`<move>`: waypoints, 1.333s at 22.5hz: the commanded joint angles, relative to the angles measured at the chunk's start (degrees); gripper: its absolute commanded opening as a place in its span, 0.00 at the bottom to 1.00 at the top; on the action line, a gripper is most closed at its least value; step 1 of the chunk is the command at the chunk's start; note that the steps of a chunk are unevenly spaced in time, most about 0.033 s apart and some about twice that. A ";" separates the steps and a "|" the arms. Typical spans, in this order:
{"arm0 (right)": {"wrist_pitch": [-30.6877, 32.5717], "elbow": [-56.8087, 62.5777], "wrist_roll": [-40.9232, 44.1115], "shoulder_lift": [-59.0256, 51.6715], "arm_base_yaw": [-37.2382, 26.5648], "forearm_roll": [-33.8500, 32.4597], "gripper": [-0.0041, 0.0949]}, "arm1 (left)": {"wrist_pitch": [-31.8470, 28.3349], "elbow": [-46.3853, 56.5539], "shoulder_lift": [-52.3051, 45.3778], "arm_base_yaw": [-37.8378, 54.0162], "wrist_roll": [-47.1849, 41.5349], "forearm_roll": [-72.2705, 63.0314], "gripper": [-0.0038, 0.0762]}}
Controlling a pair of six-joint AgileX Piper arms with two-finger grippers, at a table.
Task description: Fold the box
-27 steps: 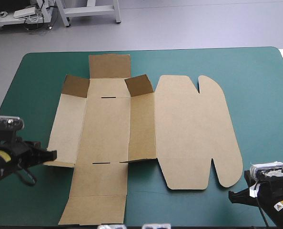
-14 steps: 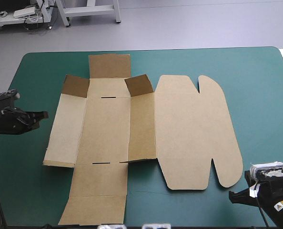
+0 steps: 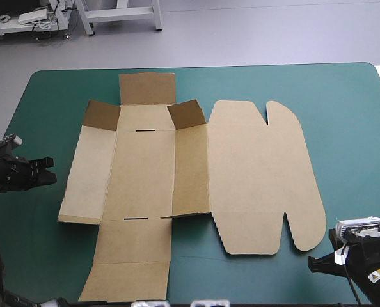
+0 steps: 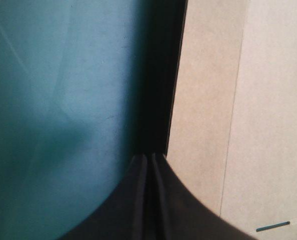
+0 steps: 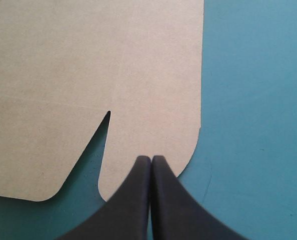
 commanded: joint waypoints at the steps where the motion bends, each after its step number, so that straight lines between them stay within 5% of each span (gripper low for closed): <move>1: -3.14 -1.38 -0.44 0.58 -0.07 0.69 0.02 | 1.89 -1.80 -1.95 0.15 0.81 -3.74 0.16; 5: -3.38 -1.38 -0.44 0.58 -0.07 0.69 0.02 | 2.42 -1.80 -1.90 -0.40 5.08 -4.55 0.56; 7: -3.54 -1.38 -0.44 0.58 -0.07 0.69 0.02 | 3.07 -1.80 -1.19 -1.28 4.60 -4.55 0.62; 21: -3.33 -1.38 -0.44 0.58 -0.07 0.69 0.02 | 5.01 -1.69 5.61 -12.71 3.08 -3.75 0.60; 27: -2.94 -1.38 -0.44 0.58 -0.07 0.69 0.02 | 3.26 -1.69 5.61 -14.13 3.08 -3.67 0.42; 30: -2.94 -1.38 -0.44 0.58 -0.07 0.69 0.02 | 3.26 -1.69 5.61 -14.13 3.08 -3.32 0.23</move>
